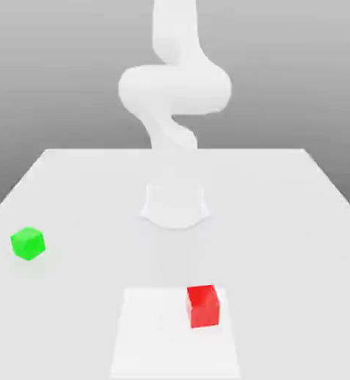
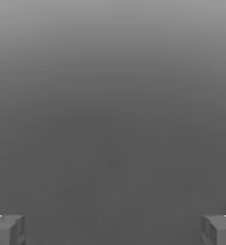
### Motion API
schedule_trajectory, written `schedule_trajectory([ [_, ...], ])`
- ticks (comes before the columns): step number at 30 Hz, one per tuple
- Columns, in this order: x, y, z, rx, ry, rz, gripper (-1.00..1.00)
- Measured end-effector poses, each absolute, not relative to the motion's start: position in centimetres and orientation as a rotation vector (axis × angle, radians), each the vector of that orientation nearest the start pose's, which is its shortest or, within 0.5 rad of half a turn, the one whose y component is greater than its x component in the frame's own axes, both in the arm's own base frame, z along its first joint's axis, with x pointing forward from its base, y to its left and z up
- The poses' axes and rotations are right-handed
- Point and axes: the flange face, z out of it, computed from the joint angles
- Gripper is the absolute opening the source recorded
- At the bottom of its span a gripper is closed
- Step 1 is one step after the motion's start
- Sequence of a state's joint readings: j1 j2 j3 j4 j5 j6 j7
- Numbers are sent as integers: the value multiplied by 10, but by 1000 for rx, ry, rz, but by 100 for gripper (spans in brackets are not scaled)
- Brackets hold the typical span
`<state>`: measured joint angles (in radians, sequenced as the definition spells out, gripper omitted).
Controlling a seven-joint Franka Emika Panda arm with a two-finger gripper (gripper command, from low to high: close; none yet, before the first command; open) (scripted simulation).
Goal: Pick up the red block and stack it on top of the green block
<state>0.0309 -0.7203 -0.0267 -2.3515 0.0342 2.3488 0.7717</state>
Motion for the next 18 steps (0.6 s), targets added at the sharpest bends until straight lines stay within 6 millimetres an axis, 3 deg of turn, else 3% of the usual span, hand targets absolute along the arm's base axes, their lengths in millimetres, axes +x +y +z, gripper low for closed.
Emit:
schedule_trajectory([
  [4,423,7,562,-2562,1010,-678,0],
  [9,442,27,438,-2679,998,-427,0],
  [13,431,43,337,-2792,989,-238,0],
  [18,388,50,231,-2950,978,-42,0],
])
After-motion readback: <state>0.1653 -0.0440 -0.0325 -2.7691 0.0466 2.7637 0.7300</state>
